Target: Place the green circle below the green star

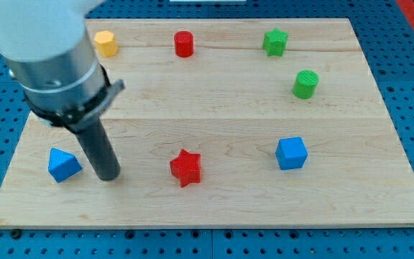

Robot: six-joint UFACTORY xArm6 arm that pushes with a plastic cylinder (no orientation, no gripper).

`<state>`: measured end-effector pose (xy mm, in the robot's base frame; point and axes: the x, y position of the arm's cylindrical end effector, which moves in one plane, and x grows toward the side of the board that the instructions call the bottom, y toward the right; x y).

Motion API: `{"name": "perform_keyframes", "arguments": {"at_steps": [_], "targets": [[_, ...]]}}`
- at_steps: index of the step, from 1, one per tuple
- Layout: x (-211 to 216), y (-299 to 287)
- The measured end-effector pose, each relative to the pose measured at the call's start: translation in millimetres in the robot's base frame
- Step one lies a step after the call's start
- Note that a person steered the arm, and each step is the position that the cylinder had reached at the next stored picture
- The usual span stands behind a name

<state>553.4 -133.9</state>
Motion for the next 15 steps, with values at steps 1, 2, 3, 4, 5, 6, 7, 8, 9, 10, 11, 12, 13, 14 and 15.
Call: {"name": "perform_keyframes", "arguments": {"at_steps": [1, 2, 3, 4, 5, 6, 7, 8, 9, 10, 11, 12, 13, 14, 15], "targets": [[-10, 22], [-25, 57], [-47, 93], [-70, 130], [-80, 173], [-84, 219], [-92, 271], [-98, 335], [-130, 389], [-189, 401], [-234, 389], [-218, 349], [-193, 322], [-182, 311], [-160, 330]]}}
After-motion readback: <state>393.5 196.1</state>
